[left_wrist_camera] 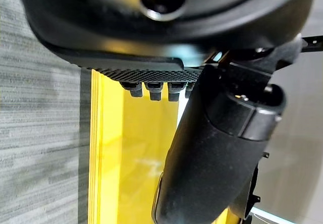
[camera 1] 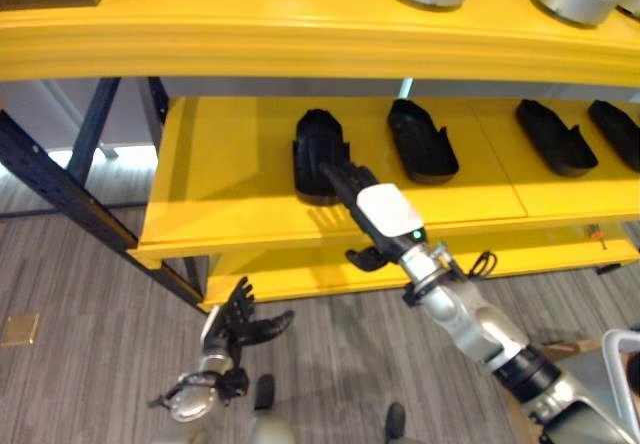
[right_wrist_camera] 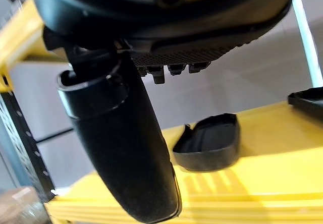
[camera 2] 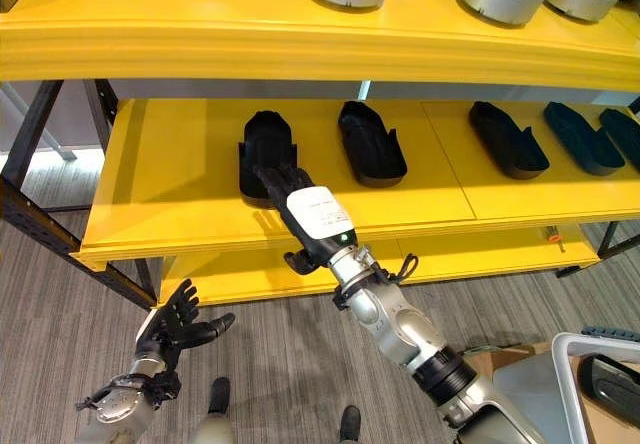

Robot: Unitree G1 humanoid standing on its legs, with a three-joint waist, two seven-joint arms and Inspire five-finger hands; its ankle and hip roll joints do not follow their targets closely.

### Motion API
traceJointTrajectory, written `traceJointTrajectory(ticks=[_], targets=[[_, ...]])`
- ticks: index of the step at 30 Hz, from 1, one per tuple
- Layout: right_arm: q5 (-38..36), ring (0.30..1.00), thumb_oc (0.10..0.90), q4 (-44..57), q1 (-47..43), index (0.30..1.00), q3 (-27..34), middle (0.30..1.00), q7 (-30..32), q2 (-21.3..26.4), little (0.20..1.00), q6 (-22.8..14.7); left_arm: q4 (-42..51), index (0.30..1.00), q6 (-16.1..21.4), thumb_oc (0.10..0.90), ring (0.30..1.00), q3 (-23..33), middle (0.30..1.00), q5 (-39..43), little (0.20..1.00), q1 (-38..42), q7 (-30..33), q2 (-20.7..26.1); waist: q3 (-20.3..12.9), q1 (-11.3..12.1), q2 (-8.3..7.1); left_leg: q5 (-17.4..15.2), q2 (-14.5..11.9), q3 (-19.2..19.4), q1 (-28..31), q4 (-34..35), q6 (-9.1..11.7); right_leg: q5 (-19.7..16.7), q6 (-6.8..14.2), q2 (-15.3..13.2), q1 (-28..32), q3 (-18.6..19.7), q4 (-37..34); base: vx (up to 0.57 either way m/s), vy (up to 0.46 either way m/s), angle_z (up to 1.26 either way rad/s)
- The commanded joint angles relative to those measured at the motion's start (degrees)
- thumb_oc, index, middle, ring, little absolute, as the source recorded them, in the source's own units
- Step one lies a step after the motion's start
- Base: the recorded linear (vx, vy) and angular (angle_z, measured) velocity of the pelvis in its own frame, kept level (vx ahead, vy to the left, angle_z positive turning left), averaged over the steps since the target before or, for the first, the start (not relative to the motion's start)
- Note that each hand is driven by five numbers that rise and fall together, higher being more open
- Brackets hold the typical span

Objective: Move parts from the plastic box to the shelf.

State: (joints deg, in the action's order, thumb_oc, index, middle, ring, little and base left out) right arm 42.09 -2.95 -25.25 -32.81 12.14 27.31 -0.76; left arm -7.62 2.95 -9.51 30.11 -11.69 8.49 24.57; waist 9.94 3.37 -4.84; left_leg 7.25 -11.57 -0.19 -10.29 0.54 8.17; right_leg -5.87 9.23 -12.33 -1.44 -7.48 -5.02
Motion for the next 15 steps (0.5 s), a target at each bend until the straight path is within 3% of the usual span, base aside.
traceJointTrajectory(ticks=[1, 15], targets=[[2.98, 1.000, 0.900, 2.72, -7.72, 1.000, 3.96, 1.000, 6.38, -0.11, 1.000, 0.22, 1.82, 1.000, 6.90, 0.900, 1.000, -1.18, 1.000, -2.21, 1.000, 6.19, 0.37, 1.64, 0.41, 0.31, 1.16, -3.14, 2.32, 2.54, 0.30, -1.96, -5.08, 5.65, -0.89, -0.22, 1.83, 0.17, 4.45, -0.03, 0.010, 0.01], [3.47, 1.000, 0.900, -2.05, -8.95, 1.000, 2.29, 1.000, 7.92, -2.61, 1.000, 2.31, 2.08, 1.000, 7.54, 0.900, 1.000, -1.60, 1.000, -2.17, 1.000, 7.56, 2.06, 1.25, 2.51, 1.19, 1.84, -3.07, 3.12, 2.32, -1.82, -2.65, -5.24, 5.01, -0.86, -1.02, 0.51, -0.08, 4.28, -0.01, 0.003, 0.01]])
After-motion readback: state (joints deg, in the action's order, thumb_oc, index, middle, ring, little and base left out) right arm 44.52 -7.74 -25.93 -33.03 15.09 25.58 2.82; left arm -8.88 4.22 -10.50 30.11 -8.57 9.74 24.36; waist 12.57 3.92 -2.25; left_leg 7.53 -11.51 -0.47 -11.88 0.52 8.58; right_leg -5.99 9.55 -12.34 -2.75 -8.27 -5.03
